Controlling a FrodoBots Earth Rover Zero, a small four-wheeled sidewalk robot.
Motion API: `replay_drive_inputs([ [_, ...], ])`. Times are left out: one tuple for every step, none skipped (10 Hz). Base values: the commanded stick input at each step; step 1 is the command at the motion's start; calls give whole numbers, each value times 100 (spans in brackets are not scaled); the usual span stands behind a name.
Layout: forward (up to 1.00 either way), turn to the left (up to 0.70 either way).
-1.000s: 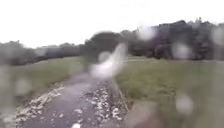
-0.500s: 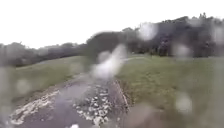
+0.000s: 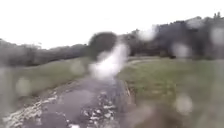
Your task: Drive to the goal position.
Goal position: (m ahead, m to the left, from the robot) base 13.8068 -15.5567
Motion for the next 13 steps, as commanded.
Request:
replay_drive_inputs([
  [85, 0],
  [85, 0],
  [85, 0],
  [85, 0],
  [85, 0],
  [85, 0],
  [85, 0],
  [85, 0],
  [85, 0],
  [85, -10],
  [85, -19],
  [85, -34],
  [85, -34],
])
